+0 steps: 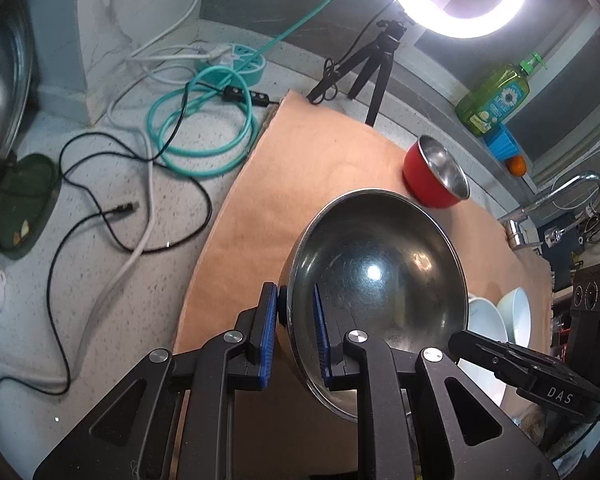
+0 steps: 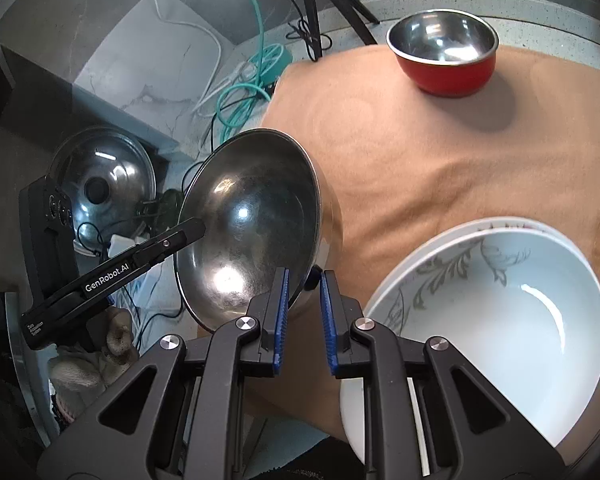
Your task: Organize plates and bowls
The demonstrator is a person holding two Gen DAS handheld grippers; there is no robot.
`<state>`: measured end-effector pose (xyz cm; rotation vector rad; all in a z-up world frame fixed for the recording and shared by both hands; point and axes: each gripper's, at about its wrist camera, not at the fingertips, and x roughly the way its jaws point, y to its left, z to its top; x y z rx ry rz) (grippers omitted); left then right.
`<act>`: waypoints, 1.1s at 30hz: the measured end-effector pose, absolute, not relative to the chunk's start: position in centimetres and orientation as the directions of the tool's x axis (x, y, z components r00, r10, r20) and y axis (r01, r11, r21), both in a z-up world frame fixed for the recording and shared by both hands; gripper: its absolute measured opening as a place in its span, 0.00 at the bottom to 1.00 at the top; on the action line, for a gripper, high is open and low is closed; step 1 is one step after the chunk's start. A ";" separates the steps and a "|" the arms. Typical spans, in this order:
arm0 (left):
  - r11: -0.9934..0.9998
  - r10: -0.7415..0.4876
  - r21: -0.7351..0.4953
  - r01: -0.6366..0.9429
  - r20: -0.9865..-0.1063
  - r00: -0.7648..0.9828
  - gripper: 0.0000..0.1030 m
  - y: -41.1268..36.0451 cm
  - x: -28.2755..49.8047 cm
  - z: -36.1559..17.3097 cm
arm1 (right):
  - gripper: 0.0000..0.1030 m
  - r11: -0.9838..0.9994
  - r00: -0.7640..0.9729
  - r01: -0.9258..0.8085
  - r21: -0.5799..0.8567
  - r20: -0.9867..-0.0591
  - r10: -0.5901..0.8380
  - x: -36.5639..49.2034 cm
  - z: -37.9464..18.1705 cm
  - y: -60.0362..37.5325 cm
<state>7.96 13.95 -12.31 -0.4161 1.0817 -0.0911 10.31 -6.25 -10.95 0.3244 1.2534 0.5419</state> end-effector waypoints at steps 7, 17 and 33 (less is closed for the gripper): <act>0.917 -0.263 -0.368 -0.157 -0.850 0.456 0.16 14.0 5.7 -13.5 | 0.15 0.831 0.168 -0.221 0.510 -0.819 0.548 8.9 -11.9 -6.2; 0.917 -0.253 -0.361 -0.171 -0.856 0.450 0.16 13.8 4.3 -14.2 | 0.15 0.828 0.137 -0.225 0.513 -0.825 0.548 8.2 -12.8 -6.1; 0.921 -0.246 -0.351 -0.169 -0.860 0.446 0.16 13.6 4.3 -14.0 | 0.15 0.825 0.140 -0.231 0.516 -0.821 0.553 8.1 -12.9 -6.1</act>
